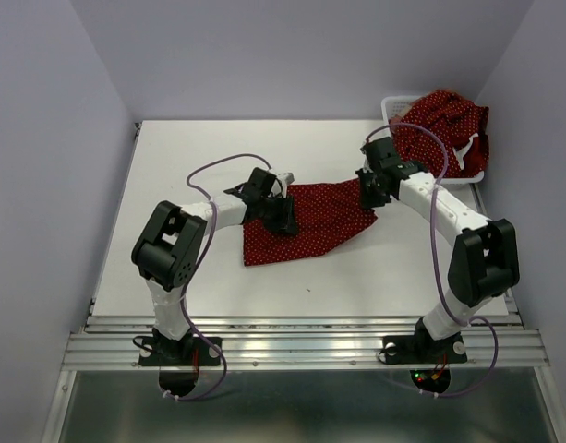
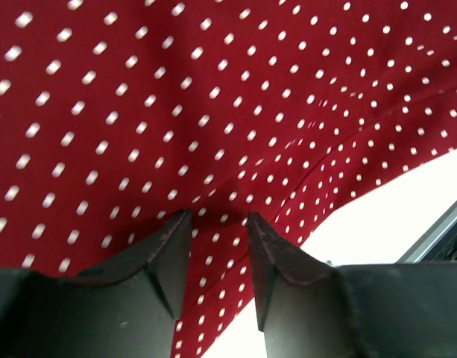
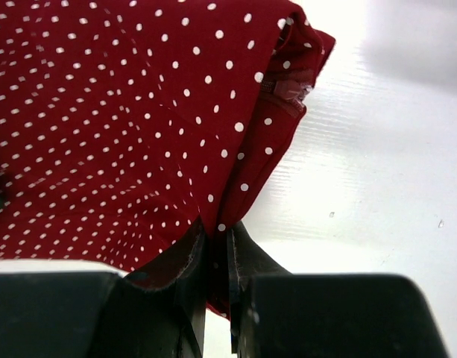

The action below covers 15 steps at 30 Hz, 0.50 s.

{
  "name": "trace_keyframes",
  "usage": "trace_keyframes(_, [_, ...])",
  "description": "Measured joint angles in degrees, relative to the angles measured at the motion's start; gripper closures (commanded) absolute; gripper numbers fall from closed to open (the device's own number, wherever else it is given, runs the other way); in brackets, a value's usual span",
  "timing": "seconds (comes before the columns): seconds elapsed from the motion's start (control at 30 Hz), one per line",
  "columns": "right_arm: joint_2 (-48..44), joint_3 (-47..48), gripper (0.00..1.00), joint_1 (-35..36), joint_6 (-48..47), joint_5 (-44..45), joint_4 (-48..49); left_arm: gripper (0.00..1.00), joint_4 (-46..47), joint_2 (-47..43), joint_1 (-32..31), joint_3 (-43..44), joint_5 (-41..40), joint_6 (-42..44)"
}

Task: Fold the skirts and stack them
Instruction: Fold the skirt

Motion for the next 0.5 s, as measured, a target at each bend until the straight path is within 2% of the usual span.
trace_keyframes(0.17, [0.6,4.9,0.99,1.3,-0.5,-2.3,-3.7,0.58,1.6,3.5,-0.3,2.0,1.7,0.6])
trace_keyframes(0.5, [11.6,24.5,0.99,12.1,-1.4,-4.1,-12.3,0.64,3.3,4.9,-0.3,2.1,3.1,0.0])
